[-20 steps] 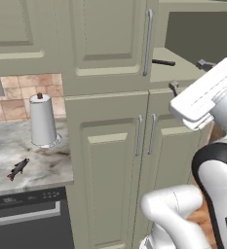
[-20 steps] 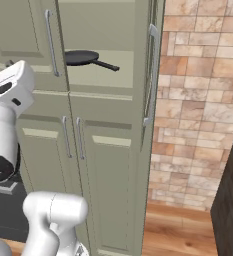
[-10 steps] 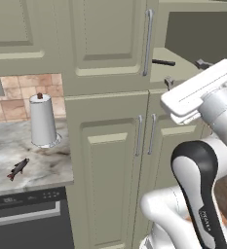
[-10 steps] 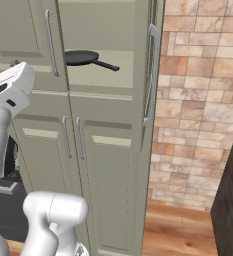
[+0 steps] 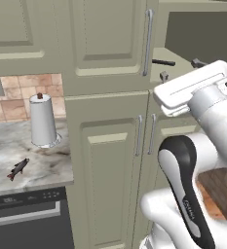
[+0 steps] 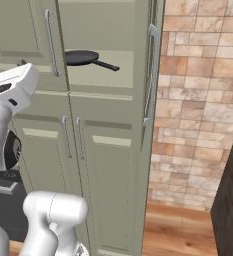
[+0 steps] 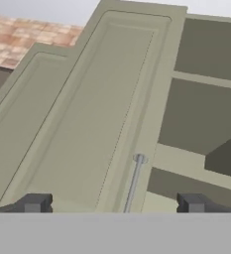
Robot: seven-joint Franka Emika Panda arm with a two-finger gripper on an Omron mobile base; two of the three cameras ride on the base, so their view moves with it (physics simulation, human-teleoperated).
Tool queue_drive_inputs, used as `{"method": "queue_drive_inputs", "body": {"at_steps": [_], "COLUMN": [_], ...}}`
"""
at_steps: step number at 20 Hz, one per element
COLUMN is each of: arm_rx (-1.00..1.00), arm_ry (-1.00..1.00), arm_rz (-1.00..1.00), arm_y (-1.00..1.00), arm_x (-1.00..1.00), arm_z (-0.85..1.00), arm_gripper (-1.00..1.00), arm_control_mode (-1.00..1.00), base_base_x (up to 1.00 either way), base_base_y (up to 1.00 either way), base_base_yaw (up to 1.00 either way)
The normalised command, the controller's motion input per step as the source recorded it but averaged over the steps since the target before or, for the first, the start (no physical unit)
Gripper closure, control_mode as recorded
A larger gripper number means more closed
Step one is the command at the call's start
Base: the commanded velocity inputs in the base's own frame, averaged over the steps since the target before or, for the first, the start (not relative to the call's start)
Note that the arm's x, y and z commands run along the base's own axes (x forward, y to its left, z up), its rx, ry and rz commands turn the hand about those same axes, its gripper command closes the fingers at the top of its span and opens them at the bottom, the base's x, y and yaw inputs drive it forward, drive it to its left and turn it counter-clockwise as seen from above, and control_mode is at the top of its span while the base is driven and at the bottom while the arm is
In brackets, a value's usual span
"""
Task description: Retrieve the pan from the cabinet, then place the raw meat into the pan to avoid contamination.
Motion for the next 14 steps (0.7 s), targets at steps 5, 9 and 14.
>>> {"method": "queue_drive_inputs", "body": {"at_steps": [5,9,14], "arm_rx": [0.11,0.09,0.07], "arm_ry": [0.01,0.01,0.0], "arm_rz": [0.0,0.0,0.0], "arm_y": [-0.1,-0.07,-0.01], "arm_x": [0.27,0.18,0.16], "arm_z": [-0.04,-0.03,-0.01], "arm_gripper": [-1.0,-1.0,-1.0], "arm_control_mode": [-1.0,-1.0,-1.0], "base_base_x": [0.0,0.0,0.0], "base_base_y": [0.0,0.0,0.0], "base_base_yaw": [0.0,0.0,0.0]}}
